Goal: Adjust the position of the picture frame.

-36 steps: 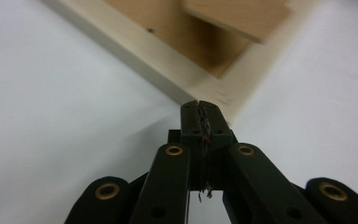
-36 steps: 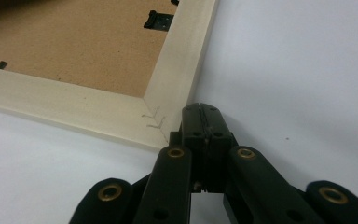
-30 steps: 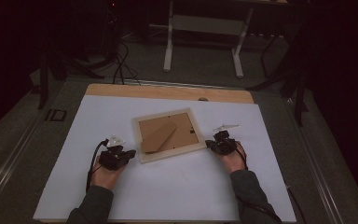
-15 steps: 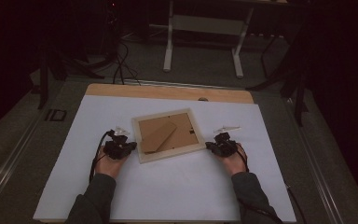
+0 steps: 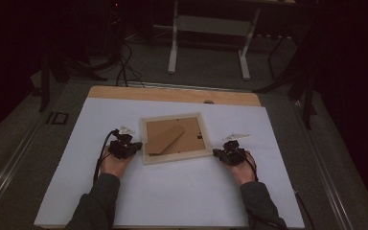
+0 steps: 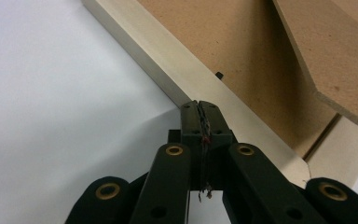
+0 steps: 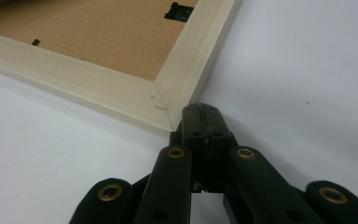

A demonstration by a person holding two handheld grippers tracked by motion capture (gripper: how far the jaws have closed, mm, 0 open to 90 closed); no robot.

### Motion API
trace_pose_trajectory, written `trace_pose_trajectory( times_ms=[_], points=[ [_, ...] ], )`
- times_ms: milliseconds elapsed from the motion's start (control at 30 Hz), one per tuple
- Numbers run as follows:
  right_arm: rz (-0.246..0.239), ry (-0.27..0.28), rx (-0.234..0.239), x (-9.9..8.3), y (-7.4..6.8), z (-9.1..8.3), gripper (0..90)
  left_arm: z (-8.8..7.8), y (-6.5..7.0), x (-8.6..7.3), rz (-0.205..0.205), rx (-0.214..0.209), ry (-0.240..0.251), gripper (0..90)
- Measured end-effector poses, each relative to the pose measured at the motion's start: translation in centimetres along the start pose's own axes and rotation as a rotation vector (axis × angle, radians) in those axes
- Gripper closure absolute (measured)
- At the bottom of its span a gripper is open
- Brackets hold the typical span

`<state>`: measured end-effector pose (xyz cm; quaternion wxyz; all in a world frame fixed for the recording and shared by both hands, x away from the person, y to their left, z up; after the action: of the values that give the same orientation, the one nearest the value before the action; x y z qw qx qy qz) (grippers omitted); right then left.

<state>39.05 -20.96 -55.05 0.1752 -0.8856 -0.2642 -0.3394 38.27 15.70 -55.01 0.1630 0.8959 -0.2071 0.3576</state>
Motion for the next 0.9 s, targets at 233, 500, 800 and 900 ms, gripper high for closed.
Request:
trace_pose_trajectory(
  times_ms=[233,500,800,900],
  points=[
    [0.013,0.013,0.005,-0.7,0.0,-0.6,89.7,0.6,0.2,0.6,0.004,0.003,-0.006,90.0],
    [0.004,0.022,-0.008,-1.6,0.0,-1.4,89.6,1.2,0.9,0.9,0.012,0.003,0.003,90.0],
    [-0.002,0.033,-0.032,-2.2,0.1,-1.9,89.6,1.1,1.5,0.6,0.031,-0.011,-0.023,90.0],
    [-0.002,0.033,-0.036,-2.2,0.0,-1.9,89.7,1.1,1.5,0.4,0.03,-0.019,-0.022,90.0]
  ],
)
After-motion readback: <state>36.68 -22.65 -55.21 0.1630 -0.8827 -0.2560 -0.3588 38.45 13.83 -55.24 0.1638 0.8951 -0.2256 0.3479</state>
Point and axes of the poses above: each handheld gripper's, and its own axes: z roughly forward along the jaws, x roughly out of its top, y roughly to its right, the point moved 3 cm from there along z, roughly forward along the jaws, and after that the axes turned 1 degree about y, right-handed, at the moved point
